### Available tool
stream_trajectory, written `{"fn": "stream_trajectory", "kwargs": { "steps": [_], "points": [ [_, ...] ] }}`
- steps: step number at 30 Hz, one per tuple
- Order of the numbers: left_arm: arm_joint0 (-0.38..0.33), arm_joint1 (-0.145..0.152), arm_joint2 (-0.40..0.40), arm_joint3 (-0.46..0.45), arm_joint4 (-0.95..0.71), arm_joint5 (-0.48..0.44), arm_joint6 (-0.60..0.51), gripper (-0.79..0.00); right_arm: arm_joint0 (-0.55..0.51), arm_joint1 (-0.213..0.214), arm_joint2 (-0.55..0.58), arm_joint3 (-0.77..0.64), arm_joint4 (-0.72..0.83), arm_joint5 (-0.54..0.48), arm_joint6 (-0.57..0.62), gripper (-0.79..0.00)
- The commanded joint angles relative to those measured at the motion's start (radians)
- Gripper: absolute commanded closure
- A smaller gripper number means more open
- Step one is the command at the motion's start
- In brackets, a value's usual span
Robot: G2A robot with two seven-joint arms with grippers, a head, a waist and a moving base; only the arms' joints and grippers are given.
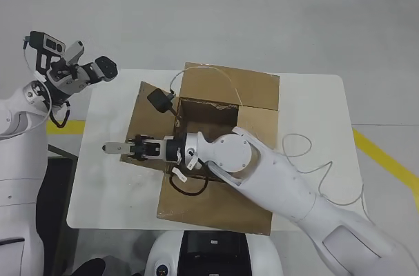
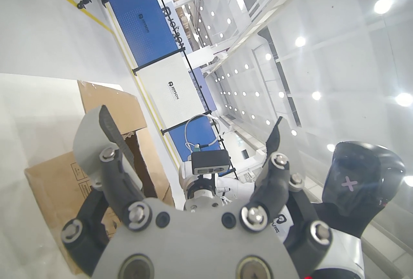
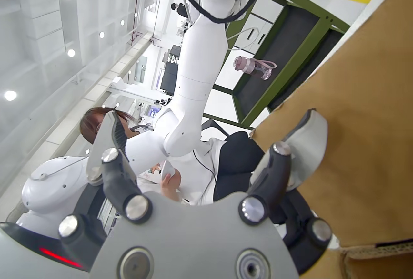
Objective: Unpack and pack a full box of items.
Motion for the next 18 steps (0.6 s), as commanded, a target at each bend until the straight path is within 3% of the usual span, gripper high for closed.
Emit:
{"fn": "stream_trajectory", "kwargs": {
  "steps": [1, 10, 18],
  "points": [
    [0.001, -0.003, 0.021, 0.012, -0.015, 0.018, -0.018, -0.785, 0.009, -0.014, -0.016, 0.025, 0.004, -0.003, 0.003, -0.785],
    [0.044, -0.006, 0.057, 0.034, -0.033, 0.062, -0.070, -0.785, -0.012, -0.045, -0.032, 0.053, 0.005, -0.004, -0.002, -0.785],
    [0.089, 0.010, 0.052, 0.023, 0.069, 0.075, -0.130, -0.785, -0.084, -0.026, 0.036, -0.021, -0.061, 0.039, -0.019, -0.785]
  ]
}}
